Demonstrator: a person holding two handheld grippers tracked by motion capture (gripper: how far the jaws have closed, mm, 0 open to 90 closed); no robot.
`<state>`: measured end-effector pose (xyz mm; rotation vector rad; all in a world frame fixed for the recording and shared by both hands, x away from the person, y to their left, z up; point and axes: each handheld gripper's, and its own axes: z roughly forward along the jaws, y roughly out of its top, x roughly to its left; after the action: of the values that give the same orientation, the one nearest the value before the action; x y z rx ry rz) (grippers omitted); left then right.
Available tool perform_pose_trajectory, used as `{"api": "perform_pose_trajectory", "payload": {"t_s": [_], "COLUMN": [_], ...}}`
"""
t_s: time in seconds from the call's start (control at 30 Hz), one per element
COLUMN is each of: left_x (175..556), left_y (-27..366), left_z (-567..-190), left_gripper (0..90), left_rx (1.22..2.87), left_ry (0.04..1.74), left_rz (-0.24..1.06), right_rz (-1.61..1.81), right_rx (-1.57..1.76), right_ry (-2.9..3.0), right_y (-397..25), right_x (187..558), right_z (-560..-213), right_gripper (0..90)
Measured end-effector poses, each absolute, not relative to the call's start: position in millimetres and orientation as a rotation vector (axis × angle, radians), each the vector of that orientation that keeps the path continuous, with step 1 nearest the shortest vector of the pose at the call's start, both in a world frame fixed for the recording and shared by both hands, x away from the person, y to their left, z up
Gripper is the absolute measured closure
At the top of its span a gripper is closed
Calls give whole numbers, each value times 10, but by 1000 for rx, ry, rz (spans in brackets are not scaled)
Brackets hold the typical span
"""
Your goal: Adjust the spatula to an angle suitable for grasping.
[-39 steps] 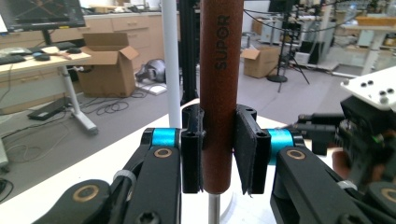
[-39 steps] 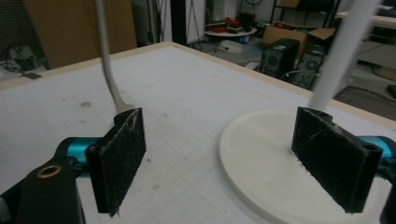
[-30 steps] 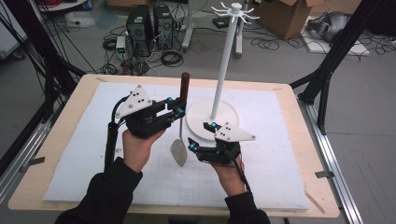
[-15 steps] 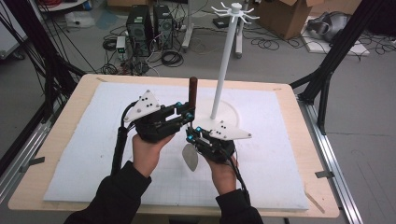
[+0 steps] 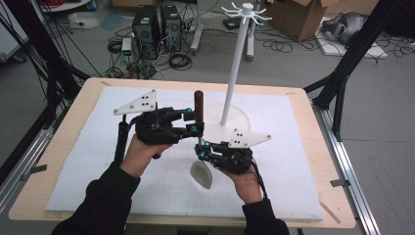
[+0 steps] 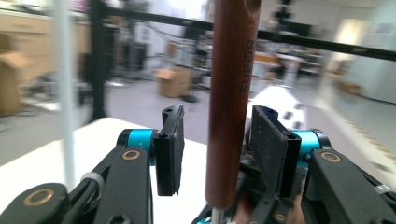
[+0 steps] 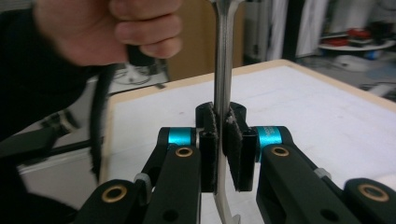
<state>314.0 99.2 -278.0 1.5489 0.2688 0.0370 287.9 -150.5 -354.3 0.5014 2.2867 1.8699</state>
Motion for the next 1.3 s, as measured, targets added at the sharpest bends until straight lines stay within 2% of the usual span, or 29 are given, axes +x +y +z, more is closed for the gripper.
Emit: {"api": "perform_pose_trajectory", "payload": {"t_s": [0.13, 0.2, 0.33, 0.37, 0.4, 0.47, 0.53, 0.67, 0.77, 0.97, 1.3], "left_x": [3138, 3134, 3120, 3116, 3113, 3104, 3098, 3100, 3102, 3120, 3177], "left_y": [971, 967, 964, 964, 965, 975, 992, 1025, 1036, 1046, 1107], "left_z": [-2786, -2790, -2776, -2772, -2770, -2758, -2737, -2712, -2717, -2741, -2741], "left_gripper": [615, 721, 732, 732, 733, 733, 733, 733, 732, 732, 733], "left_rx": [1574, 1577, 1589, 1597, 1598, 1594, 1590, 1582, 1593, 1619, 1634], "left_ry": [225, 212, 216, 228, 234, 251, 265, 286, 298, 331, 418], "left_rz": [37, 37, 44, 60, 68, 92, 104, 128, 148, 175, 237], "right_rz": [1867, 1861, 1859, 1867, 1887, 1887, 1857, 1767, 1664, 1474, 1454], "right_rx": [455, 436, 436, 442, 496, 537, 576, 644, 696, 763, 854], "right_ry": [2344, 2352, 2358, 2345, 2293, 2247, 2187, 2109, 2089, 2082, 2018], "right_y": [-1488, -1481, -1476, -1479, -1494, -1542, -1625, -1790, -1909, -2126, -2382], "right_x": [2874, 2877, 2867, 2868, 2864, 2848, 2814, 2770, 2750, 2727, 2682], "right_z": [-3551, -3555, -3557, -3556, -3545, -3525, -3507, -3498, -3503, -3555, -3618], "right_gripper": [845, 845, 830, 731, 545, 482, 376, 269, 230, 219, 216]}}
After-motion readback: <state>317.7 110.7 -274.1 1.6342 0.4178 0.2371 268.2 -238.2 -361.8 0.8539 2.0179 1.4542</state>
